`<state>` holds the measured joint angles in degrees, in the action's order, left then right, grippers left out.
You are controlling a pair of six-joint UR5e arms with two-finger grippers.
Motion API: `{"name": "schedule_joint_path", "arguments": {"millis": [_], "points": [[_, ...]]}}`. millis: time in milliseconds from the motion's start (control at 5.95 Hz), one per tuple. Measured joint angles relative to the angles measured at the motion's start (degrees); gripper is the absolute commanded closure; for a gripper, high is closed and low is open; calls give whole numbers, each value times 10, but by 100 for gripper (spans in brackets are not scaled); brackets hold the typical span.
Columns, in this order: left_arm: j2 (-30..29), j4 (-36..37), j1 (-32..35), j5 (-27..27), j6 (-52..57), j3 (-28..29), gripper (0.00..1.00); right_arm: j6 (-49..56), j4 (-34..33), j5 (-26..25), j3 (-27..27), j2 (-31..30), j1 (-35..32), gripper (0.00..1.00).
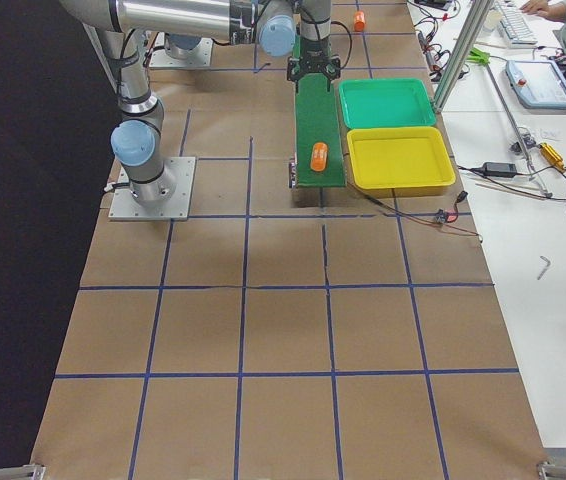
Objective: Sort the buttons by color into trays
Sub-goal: 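Grasp a push button with the left gripper and set it on the belt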
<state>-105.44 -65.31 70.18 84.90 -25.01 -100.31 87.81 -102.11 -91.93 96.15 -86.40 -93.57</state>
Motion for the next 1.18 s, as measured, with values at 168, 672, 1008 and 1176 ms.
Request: {"name": "schedule_joint_path", "arguments": {"millis": [168,672,1008,1176], "points": [[-4,5,41,0,-122,0,87,0,0,0,0,0,0,0],[-20,11,124,2,-369,-11,82,-2,0,0,0,0,0,0],[-22,10,144,0,-439,-24,66,-6,4,0,1,0,0,0],[-22,11,147,1,-446,-35,18,-6,8,1,1,2,0,0]]}}
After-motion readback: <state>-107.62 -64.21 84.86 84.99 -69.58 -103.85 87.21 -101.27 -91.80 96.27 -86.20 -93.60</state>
